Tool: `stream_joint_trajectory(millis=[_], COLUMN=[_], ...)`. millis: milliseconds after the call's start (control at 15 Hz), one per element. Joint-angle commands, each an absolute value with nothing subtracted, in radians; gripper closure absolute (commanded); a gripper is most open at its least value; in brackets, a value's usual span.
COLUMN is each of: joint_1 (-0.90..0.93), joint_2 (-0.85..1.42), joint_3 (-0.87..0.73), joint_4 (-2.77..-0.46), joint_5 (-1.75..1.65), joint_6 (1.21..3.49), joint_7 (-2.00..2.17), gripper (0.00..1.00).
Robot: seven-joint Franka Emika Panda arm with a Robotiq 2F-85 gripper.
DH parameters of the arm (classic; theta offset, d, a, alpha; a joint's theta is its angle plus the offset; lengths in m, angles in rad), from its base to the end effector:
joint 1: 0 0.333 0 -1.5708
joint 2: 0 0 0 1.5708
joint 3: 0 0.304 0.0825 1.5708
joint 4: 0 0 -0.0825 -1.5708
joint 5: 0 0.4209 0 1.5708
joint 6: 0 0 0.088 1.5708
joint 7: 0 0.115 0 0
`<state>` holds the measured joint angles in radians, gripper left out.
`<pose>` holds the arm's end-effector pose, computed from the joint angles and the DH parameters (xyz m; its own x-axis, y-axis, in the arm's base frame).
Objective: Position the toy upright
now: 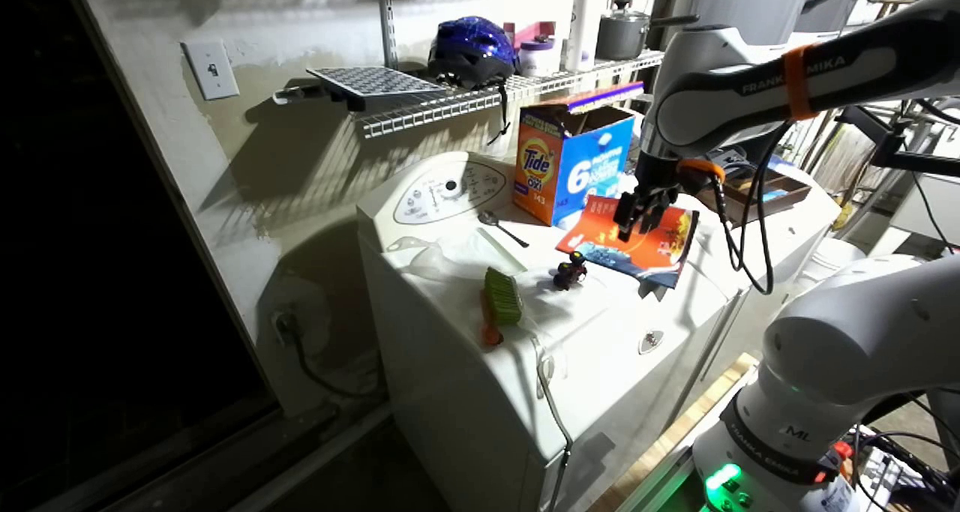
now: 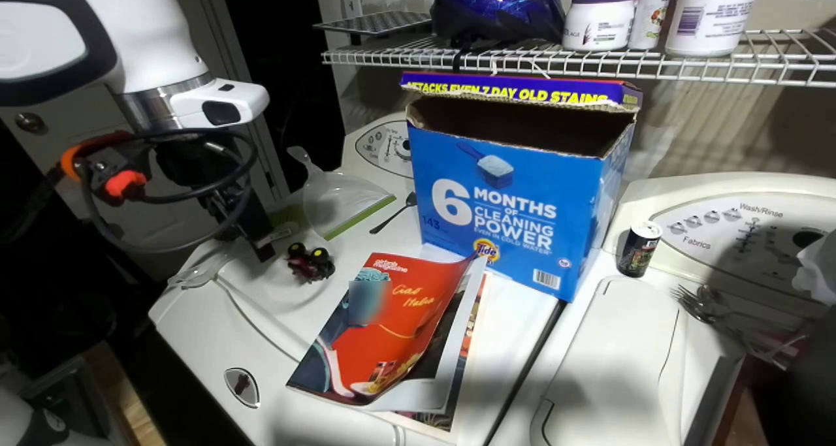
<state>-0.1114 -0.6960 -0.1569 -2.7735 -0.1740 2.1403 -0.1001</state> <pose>0.3592 -0.0981 0.3751 0.9976 -0.0438 0.0533 -0.0469 -0.9973 0.0570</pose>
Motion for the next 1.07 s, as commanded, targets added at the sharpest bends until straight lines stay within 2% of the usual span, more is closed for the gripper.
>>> stream_joint_trajectory(millis=[0, 1000], joint_1=[-0.098, -0.077], joint_2=[-0.614, -0.289], joint_3=[-0.133, 0.003], joint_4=[-2.771, -2.771], joint_5=[-0.142, -0.195], joint_6=[2.260, 2.463], joint_7=[-0.078, 0.021], gripper=[0.00, 0.00])
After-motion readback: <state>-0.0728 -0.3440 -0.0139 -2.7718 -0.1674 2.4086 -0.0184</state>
